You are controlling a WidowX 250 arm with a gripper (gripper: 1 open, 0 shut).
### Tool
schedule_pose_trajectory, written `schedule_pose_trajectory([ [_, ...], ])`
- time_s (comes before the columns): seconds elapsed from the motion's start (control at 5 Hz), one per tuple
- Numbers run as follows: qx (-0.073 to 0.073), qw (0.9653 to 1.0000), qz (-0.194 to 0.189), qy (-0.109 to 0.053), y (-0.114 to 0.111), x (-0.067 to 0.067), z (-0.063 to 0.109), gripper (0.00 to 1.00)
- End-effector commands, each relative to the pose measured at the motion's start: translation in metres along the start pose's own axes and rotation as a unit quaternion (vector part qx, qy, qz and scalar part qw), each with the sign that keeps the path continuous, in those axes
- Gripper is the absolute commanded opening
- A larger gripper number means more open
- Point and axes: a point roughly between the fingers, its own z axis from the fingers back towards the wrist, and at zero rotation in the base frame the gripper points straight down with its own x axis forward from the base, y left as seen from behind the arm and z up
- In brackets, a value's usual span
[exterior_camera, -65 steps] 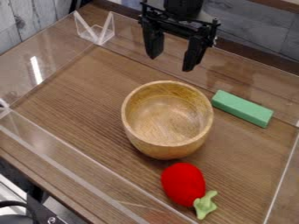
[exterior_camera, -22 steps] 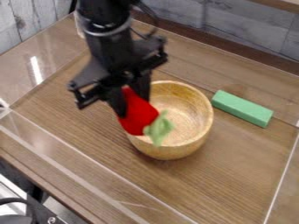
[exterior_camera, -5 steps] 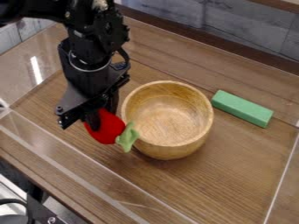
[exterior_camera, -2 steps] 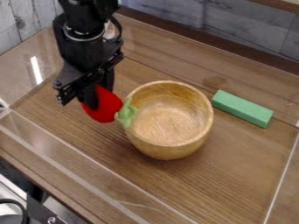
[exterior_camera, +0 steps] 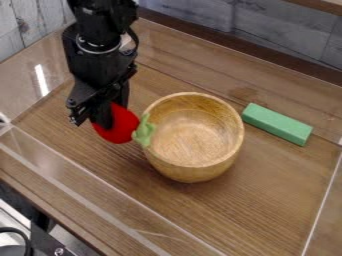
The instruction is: Move the red fruit to the left
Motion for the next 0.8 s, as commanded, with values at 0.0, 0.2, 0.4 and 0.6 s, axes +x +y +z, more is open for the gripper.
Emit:
schedule_pose_trajectory([
  [0.0, -0.009, 0.9998, 0.018, -0.007, -0.0063, 0.0047, 0.0013, 0.00],
  [0.2, -0.003, 0.9996, 0.028, -0.007, -0.0075, 0.0058, -0.0030, 0.00],
  [0.4, 0.002, 0.9993, 0.037, -0.004, -0.0107, 0.0084, -0.0048, 0.00],
  [0.6, 0.007, 0.9990, 0.045, -0.001, -0.0141, 0.0111, -0.0055, 0.00],
])
